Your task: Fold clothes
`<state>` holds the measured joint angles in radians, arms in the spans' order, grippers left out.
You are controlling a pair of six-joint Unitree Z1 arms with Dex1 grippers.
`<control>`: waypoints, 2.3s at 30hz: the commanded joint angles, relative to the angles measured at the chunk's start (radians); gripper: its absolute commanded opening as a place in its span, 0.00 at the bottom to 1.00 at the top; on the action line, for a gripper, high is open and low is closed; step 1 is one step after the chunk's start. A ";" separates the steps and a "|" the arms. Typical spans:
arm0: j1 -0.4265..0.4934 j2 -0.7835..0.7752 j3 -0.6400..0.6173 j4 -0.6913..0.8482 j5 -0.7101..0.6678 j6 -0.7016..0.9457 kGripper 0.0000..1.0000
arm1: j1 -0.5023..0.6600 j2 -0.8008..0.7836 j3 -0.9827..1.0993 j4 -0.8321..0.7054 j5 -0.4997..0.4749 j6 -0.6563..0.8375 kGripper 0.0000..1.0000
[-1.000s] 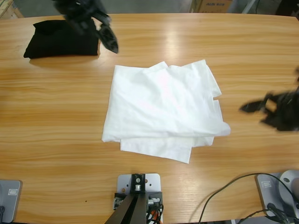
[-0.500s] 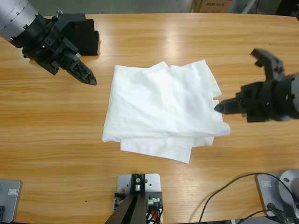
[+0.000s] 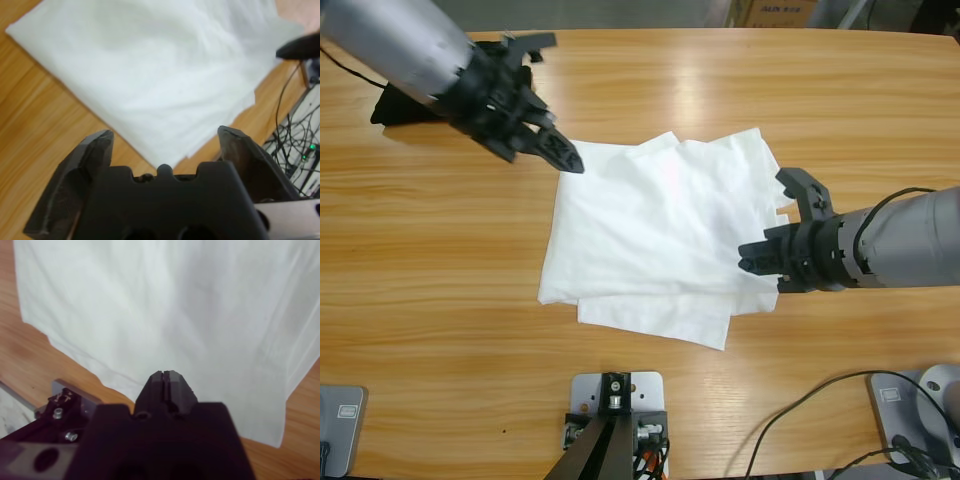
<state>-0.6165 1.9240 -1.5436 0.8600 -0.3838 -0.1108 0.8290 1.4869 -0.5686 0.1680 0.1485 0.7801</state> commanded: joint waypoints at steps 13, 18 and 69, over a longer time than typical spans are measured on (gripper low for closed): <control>-0.031 0.239 0.065 -0.070 -0.027 0.004 0.00 | 0.044 0.130 0.154 -0.041 0.009 0.219 0.00; -0.031 0.251 0.084 -0.079 -0.029 0.011 0.00 | 0.044 0.107 0.154 -0.034 -0.002 0.220 0.00; -0.178 0.070 0.596 -0.575 0.048 -0.168 0.00 | -0.435 0.595 -0.188 -0.475 0.522 -0.286 0.00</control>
<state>-0.7845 1.9478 -0.9869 0.2968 -0.3467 -0.2709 0.4885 2.0302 -0.7731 -0.2788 0.6669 0.5002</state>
